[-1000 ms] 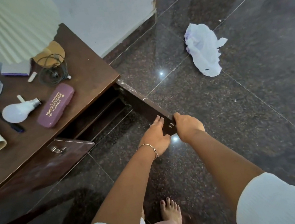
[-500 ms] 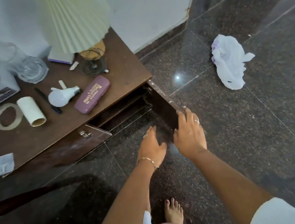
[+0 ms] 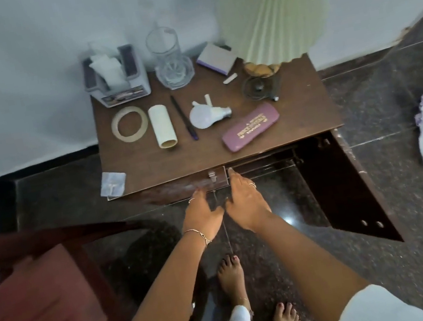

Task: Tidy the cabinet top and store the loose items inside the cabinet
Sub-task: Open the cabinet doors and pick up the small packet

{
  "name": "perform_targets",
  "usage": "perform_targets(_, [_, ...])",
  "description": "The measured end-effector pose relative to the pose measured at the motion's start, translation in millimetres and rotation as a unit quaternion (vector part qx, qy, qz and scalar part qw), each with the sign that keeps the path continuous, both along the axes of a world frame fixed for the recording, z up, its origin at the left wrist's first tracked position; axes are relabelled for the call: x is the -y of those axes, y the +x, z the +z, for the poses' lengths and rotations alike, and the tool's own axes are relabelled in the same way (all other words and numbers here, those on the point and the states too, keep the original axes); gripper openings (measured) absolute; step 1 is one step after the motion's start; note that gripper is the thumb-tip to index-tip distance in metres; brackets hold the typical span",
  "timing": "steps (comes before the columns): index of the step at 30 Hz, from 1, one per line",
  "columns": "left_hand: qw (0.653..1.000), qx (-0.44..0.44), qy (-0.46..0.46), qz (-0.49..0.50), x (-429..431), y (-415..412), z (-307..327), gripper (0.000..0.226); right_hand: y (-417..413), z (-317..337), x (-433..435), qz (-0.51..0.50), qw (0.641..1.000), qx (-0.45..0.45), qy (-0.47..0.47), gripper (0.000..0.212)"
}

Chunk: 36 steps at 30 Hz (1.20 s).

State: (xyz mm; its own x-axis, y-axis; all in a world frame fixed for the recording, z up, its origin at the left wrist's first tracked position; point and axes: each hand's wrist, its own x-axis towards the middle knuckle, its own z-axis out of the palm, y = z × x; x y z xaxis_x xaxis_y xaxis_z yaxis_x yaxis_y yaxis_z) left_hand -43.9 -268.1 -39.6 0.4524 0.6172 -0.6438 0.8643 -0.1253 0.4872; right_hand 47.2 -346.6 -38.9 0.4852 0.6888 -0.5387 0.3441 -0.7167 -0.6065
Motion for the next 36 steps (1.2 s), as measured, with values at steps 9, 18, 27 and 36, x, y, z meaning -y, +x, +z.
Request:
perform_targets(9, [0.999, -0.001, -0.001, -0.033, -46.3, -13.6, -39.7, 0.075, 10.1, -45.6, -64.7, -0.379, 0.888, -0.250, 0.074, 0.038])
perform_targets(18, [0.996, 0.017, -0.054, 0.069, -45.1, -22.5, -52.3, 0.066, -16.2, -61.7, -51.8, -0.348, 0.932, -0.098, 0.032, 0.040])
perform_targets(27, [0.966, 0.050, -0.142, 0.208, -25.3, -42.8, -37.2, 0.056, -40.2, -38.6, -23.8, -0.036, 0.989, 0.119, -0.082, 0.027])
perform_targets(36, [0.956, 0.061, -0.163, 0.235, -5.7, -81.1, -30.1, 0.037, -77.2, -25.5, -17.8, 0.103, 0.964, 0.172, -0.175, 0.015])
